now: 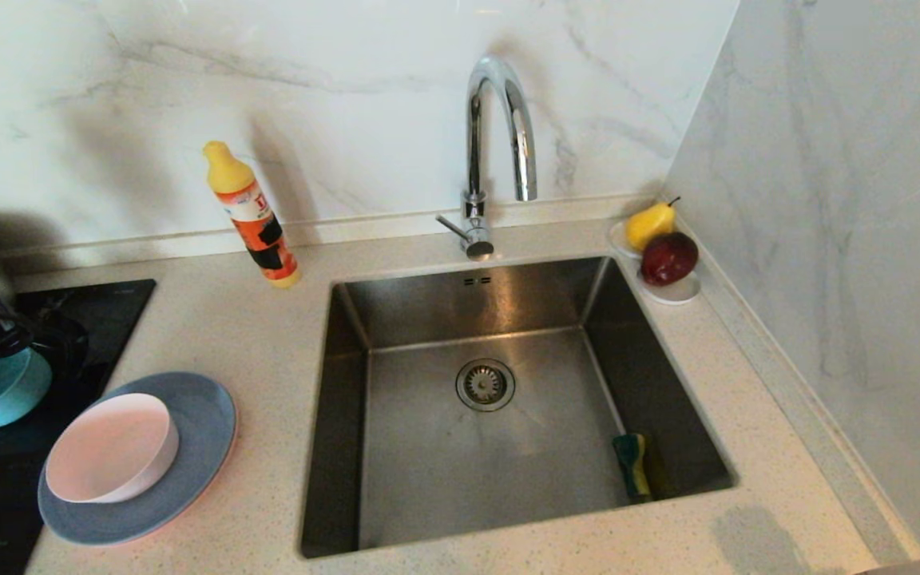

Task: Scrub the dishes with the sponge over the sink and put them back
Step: Place the bowl on the bowl

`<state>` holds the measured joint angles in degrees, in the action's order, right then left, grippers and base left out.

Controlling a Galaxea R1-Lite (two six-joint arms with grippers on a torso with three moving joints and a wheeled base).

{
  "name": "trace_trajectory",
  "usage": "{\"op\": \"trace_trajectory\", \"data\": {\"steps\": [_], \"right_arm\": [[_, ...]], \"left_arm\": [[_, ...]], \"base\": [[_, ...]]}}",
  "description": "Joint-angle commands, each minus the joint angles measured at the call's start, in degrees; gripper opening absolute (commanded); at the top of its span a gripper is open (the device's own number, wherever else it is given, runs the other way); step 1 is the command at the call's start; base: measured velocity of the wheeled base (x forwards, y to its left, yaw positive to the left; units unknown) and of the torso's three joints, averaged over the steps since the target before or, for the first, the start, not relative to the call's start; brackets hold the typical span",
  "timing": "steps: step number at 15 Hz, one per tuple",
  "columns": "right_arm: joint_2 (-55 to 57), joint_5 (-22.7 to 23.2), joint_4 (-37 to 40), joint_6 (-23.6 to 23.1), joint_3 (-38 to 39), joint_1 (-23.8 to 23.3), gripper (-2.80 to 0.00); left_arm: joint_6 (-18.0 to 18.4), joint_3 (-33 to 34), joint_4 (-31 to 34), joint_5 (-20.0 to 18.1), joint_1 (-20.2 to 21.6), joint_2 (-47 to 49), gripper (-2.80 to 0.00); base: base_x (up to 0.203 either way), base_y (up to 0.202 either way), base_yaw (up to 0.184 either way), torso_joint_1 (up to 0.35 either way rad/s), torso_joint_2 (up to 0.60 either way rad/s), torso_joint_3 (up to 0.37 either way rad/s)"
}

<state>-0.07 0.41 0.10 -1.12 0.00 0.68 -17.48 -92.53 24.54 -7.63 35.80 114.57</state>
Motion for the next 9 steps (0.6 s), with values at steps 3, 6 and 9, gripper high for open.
{"op": "trace_trajectory", "data": {"steps": [3,6,9], "right_arm": [[-0.10,0.02,-0.01,-0.02,0.00,0.02,-2.80],[-0.10,0.02,-0.01,-0.02,0.00,0.02,-2.80],[-0.10,0.02,-0.01,-0.02,0.00,0.02,-2.80]], "left_arm": [[-0.27,-2.71,-0.63,-0.15,0.06,4.24,0.00],[-0.27,-3.62,-0.63,-0.10,0.02,5.58,0.00],[-0.18,-3.45,-0.54,-0.19,0.06,6.73,0.00]], "base": [[0.000,0.000,0.000,0.000,0.00,0.000],[0.000,0.000,0.000,0.000,0.00,0.000],[0.000,0.000,0.000,0.000,0.00,0.000]]}}
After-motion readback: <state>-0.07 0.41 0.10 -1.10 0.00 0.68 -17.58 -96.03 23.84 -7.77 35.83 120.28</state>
